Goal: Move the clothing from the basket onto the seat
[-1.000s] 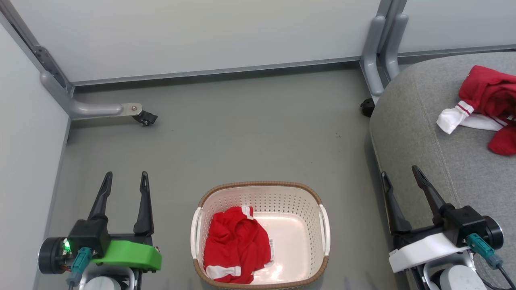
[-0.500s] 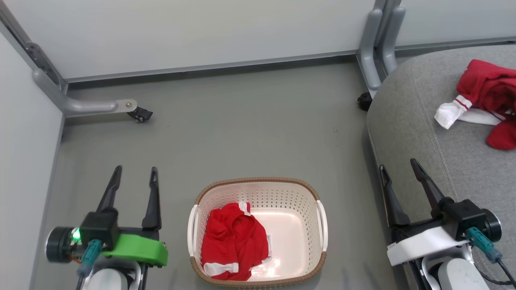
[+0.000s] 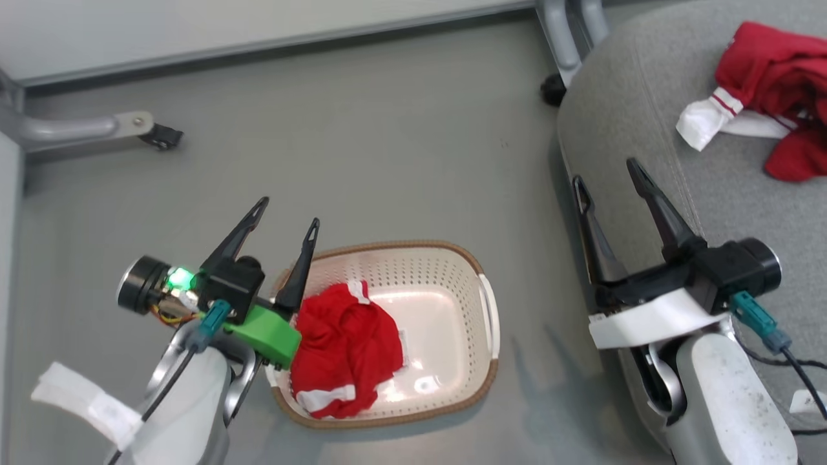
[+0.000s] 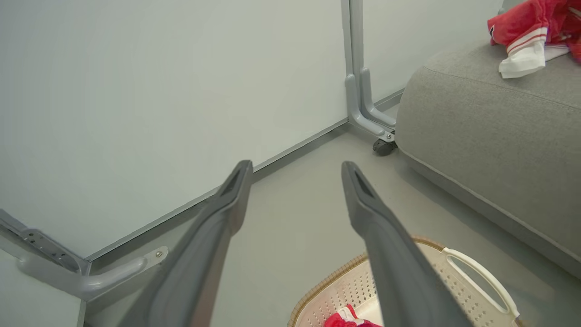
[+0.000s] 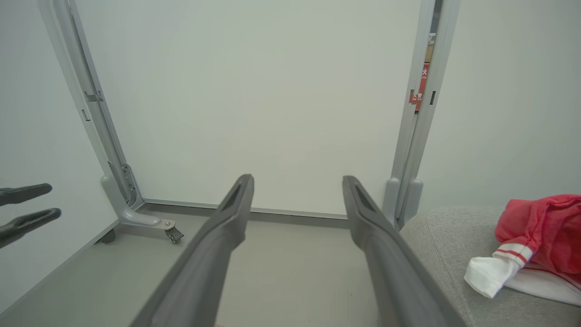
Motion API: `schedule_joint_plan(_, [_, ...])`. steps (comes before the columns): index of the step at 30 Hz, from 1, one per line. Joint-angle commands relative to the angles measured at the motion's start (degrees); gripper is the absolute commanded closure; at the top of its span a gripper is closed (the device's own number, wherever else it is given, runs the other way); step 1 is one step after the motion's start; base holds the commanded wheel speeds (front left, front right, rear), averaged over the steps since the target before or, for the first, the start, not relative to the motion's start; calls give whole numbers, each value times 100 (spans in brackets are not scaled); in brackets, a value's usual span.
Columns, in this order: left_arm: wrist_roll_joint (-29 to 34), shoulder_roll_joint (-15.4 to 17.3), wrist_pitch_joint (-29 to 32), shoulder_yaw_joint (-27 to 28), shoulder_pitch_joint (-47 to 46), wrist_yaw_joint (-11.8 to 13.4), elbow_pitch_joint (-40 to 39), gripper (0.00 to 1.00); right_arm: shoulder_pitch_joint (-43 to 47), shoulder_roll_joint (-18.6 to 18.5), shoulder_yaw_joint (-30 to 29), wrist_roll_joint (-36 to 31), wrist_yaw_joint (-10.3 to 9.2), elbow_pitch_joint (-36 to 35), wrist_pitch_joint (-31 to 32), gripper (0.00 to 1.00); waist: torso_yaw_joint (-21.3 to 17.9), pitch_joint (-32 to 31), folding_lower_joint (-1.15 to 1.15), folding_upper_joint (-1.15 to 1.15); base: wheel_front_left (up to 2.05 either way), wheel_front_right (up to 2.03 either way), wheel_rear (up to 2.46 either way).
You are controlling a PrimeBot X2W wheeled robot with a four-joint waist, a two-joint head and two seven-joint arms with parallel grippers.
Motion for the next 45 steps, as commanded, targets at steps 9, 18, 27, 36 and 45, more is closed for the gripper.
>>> schedule_joint_plan(9, [-216, 547, -1, -1337, -1041, -21, 1018, 0, -611, -13, 228, 164, -6, -185, -14, 0, -964, 1363, 0, 0, 0, 0, 0])
schedule_joint_plan(18, [-464, 845, -1, -2499, -1845, -17, 2066, 0, -972, -11, 341, 201, -6, -377, -14, 0, -1240, 2200, 0, 0, 0, 0, 0])
schedule_joint_plan(27, [-678, 874, -1, -3635, -2589, -18, 3086, 0, -1296, -12, 452, 171, -6, -527, -14, 0, -1289, 2862, 0, 0, 0, 0, 0])
schedule_joint_plan(36, [-987, 756, 137, -4695, -3154, -18, 4028, 0, -1518, -13, 518, 146, -6, -665, -14, 0, -1355, 3419, 0, 0, 0, 0, 0])
schedule_joint_plan(45, [-1183, 642, 616, -5281, -3537, -18, 4497, 0, -1547, -12, 501, 156, -6, -815, -14, 0, -1383, 3810, 0, 0, 0, 0, 0])
